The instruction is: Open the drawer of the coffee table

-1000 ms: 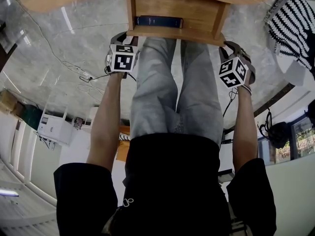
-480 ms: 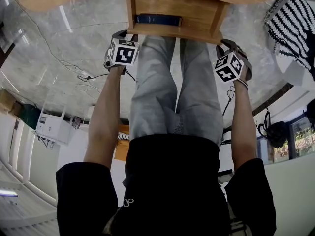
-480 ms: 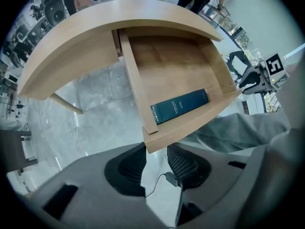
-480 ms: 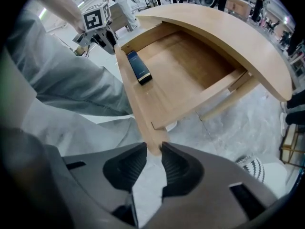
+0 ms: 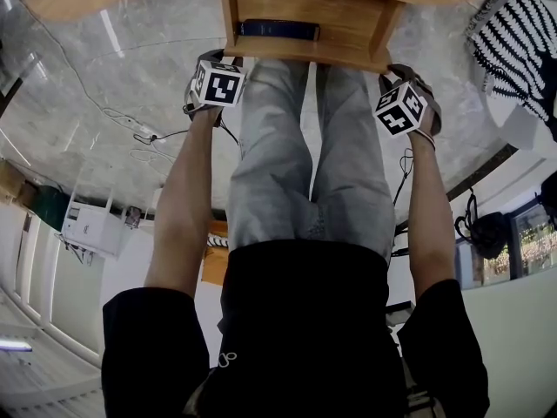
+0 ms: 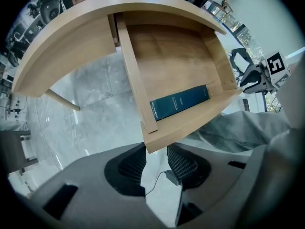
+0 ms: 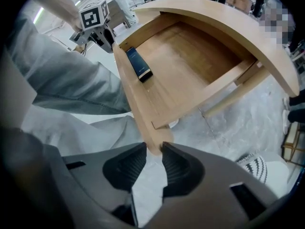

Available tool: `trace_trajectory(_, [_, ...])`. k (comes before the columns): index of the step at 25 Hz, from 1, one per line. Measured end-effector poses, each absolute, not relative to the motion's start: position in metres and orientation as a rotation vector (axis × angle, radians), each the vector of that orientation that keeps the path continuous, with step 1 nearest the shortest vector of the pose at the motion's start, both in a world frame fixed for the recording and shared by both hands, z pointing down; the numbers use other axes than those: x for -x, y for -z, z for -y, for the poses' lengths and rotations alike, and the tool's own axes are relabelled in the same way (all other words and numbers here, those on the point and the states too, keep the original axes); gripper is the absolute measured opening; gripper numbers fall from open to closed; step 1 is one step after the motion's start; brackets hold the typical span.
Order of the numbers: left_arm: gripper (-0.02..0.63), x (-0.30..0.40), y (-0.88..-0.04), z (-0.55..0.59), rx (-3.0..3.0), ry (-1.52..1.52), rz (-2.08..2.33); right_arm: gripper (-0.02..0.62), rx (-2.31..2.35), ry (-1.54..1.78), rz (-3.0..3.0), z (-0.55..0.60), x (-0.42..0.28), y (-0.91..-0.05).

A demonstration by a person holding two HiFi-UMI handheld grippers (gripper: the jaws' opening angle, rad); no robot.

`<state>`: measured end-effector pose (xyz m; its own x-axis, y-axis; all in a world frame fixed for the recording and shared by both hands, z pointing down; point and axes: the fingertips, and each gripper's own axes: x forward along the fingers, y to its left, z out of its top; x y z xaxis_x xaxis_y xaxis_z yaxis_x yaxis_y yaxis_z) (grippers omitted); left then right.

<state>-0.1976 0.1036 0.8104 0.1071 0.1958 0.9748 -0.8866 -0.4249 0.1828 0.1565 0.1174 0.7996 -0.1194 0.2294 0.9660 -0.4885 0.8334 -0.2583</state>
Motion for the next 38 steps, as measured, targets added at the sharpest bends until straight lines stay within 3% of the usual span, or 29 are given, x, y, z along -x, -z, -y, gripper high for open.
trace_trajectory(21, [0.135, 0.2, -0.823, -0.109, -1.386, -1.444, 0.785, 0.123, -0.354, -0.697, 1.477, -0.12, -0.155, -0.815])
trace_trajectory(26, [0.13, 0.2, -0.805, -0.104, -1.402, -1.438, 0.799, 0.099, -0.56, -0.895, 1.462, -0.114, -0.156, -0.799])
trace_trajectory(38, [0.017, 0.174, -0.718, -0.055, -1.479, -1.193, 0.949, 0.041, -0.86, -1.116, 1.605, -0.054, -0.117, -0.726])
